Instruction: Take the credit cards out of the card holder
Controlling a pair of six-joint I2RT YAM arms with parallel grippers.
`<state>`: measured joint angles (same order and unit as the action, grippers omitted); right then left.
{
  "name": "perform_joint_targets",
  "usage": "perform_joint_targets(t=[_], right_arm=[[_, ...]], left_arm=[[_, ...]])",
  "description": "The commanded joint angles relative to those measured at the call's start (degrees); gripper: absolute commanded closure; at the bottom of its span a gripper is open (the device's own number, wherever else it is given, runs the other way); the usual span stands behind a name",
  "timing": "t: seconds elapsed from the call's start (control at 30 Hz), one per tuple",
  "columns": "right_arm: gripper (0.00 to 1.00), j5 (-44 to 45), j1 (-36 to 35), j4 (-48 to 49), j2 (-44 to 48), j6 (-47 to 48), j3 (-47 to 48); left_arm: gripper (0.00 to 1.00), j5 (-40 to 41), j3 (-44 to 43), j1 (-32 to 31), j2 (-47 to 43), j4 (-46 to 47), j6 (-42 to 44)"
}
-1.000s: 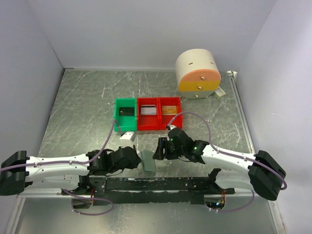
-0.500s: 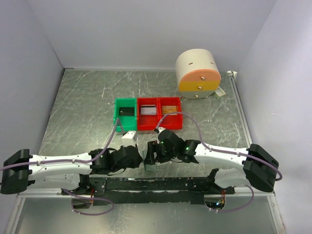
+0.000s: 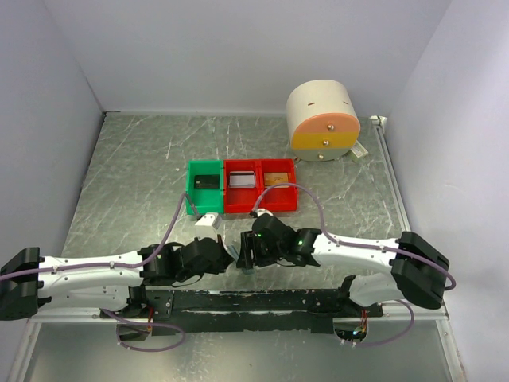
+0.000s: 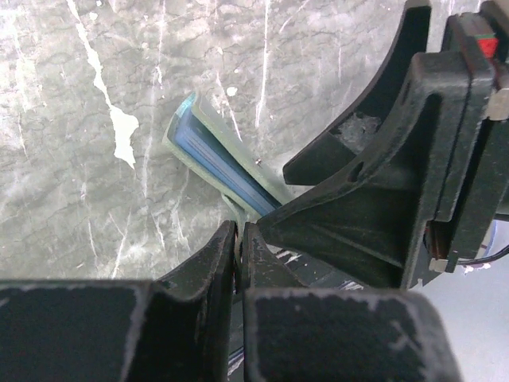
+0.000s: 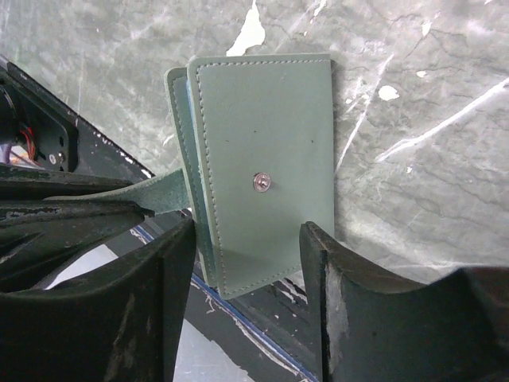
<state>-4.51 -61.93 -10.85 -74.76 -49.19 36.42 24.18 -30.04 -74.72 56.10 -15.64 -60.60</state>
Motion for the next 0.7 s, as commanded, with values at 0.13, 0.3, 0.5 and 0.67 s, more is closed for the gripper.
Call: perform_joint_targets(t=[0.13,0.3,0.5,0.67], right_arm=[[0.49,5.3,0.0,-2.9,3.7,-0.9,-1.2],[0.50,4.0,0.9,-0.9,6.3,-2.1,-3.7],[0.50,-4.9,2.4,7.9,10.6,-5.8,-9.8],[0.47,-3.7,3.5,9.7,15.1,-11.2,-15.1]], left_arm=[[0.93,0.1,-0.3,0.0,-0.1,1.4,0.3],[0.93,-1.9,-0.5,0.0,-0.4,5.6,2.4],[0.93,-6.5,-3.8,0.0,4.2,13.7,6.4],[0.93,-6.0,-8.8,0.0,11.7,11.8,6.8]])
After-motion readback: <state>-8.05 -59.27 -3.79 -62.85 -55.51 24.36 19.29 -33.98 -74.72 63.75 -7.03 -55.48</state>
